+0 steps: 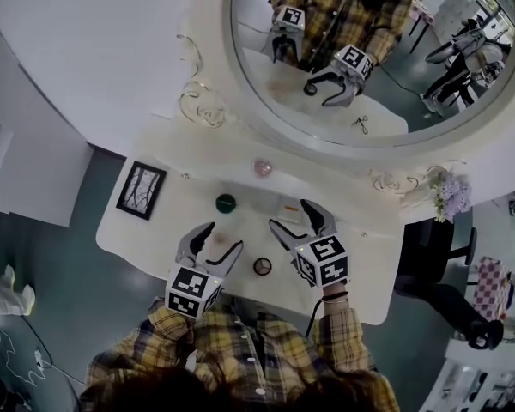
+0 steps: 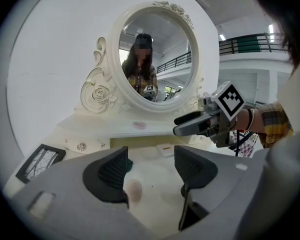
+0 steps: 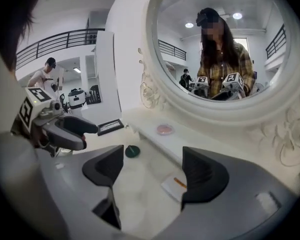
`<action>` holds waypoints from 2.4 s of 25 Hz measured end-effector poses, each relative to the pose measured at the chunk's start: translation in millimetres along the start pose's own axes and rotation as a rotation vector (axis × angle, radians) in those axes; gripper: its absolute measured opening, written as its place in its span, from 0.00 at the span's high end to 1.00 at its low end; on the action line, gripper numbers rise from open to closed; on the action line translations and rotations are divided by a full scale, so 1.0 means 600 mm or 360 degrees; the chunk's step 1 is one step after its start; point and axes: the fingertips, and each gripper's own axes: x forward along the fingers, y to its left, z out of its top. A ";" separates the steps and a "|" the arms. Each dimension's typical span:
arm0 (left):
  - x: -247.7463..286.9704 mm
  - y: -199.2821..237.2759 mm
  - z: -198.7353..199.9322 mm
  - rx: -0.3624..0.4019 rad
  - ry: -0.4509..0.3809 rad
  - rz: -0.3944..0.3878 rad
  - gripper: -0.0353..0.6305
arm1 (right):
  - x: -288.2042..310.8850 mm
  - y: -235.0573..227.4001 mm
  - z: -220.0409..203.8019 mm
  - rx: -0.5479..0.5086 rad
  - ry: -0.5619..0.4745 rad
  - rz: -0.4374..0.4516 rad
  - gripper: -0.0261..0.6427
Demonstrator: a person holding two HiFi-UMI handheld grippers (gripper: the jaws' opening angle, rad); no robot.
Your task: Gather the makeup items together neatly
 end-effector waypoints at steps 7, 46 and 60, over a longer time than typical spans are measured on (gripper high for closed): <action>0.000 -0.012 -0.010 -0.0006 0.0002 0.0021 0.53 | -0.026 0.064 -0.087 0.0068 0.0084 0.0087 0.43; -0.021 -0.025 -0.040 -0.0002 0.0032 0.0020 0.53 | 0.013 0.161 -0.271 -0.0069 0.0415 0.0200 0.64; -0.002 -0.036 -0.028 0.0022 0.0025 -0.0002 0.53 | -0.020 0.100 -0.206 -0.0087 0.0269 0.0094 0.64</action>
